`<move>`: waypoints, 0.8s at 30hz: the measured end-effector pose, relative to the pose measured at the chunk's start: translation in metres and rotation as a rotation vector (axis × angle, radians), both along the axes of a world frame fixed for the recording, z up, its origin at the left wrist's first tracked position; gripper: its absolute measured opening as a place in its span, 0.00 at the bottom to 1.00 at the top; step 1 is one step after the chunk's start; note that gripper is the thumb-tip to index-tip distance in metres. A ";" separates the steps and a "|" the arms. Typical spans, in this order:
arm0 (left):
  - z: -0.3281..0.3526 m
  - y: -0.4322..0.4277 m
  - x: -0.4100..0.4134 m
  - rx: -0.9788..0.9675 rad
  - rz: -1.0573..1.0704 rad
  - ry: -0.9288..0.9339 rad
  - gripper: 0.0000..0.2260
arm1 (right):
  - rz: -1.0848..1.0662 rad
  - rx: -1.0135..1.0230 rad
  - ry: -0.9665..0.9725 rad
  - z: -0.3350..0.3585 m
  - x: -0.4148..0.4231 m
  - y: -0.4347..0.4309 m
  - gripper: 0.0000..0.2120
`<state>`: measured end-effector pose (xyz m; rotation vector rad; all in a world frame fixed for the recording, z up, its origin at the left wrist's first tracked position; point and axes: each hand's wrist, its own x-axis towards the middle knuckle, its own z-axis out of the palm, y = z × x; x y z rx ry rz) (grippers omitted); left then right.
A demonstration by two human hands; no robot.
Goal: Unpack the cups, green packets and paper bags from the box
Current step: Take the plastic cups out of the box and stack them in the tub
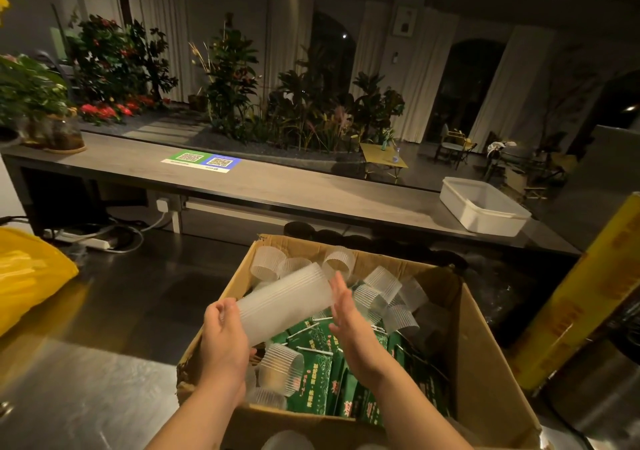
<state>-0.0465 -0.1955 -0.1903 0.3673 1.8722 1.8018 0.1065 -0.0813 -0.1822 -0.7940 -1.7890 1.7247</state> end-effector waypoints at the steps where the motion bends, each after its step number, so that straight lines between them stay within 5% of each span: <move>1: -0.001 0.000 0.000 0.008 0.007 0.004 0.11 | -0.098 -0.054 0.042 0.001 -0.004 0.002 0.36; 3: -0.002 0.000 0.000 0.022 0.024 0.024 0.12 | -0.327 -0.072 -0.021 0.000 -0.012 0.007 0.20; 5: -0.004 0.000 -0.001 0.025 0.042 0.031 0.12 | -0.303 0.099 -0.361 -0.008 -0.016 0.008 0.13; 9: -0.005 0.001 -0.003 0.032 0.050 0.025 0.12 | 0.128 0.396 -0.700 -0.031 -0.032 -0.009 0.26; 15: -0.005 0.001 -0.001 0.035 0.058 0.025 0.11 | 0.280 0.541 -0.929 -0.045 -0.048 -0.008 0.38; 19: -0.004 0.002 -0.001 0.048 0.057 0.018 0.11 | 0.244 0.380 -0.894 -0.044 -0.035 0.000 0.32; 24: -0.008 0.001 -0.003 0.038 0.045 0.015 0.11 | -0.333 -0.146 -0.185 -0.023 -0.005 0.022 0.09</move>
